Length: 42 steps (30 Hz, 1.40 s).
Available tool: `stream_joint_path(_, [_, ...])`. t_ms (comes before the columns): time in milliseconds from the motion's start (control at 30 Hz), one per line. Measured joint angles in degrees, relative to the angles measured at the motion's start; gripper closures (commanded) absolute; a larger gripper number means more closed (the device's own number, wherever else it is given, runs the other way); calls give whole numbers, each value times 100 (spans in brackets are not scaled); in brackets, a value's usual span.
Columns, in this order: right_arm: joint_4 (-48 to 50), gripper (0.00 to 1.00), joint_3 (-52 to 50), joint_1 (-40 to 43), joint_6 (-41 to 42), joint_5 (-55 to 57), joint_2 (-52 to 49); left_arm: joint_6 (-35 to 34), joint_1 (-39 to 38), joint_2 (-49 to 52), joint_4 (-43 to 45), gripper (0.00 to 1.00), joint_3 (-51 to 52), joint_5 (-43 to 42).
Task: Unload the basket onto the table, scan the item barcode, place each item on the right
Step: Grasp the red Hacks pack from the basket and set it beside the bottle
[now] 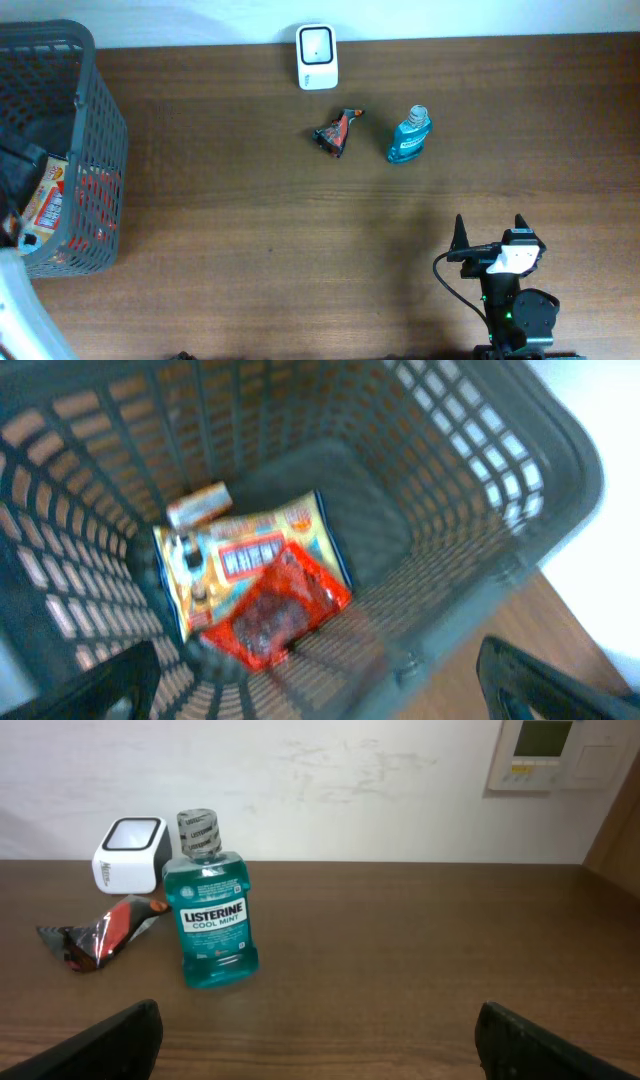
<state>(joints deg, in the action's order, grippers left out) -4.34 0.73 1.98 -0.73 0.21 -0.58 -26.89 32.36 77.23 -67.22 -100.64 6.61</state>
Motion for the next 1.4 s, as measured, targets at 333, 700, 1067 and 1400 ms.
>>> stream_joint_path(333, [-2,1,0,0,2,0,0,1764,1174,2144,568,10,-15,-1351])
stream_joint_path(700, [-2,2,0,0,2,0,0,2583,433,4000,-151,21,-28,-940])
stream_joint_path(1067, [-2,1,0,0,0,0,0,2612,439,4610,-264,98,61,-1213])
stream_joint_path(1400, [0,2,0,0,4,0,-7,2389,444,4907,-2800,100,-5230,-2673])
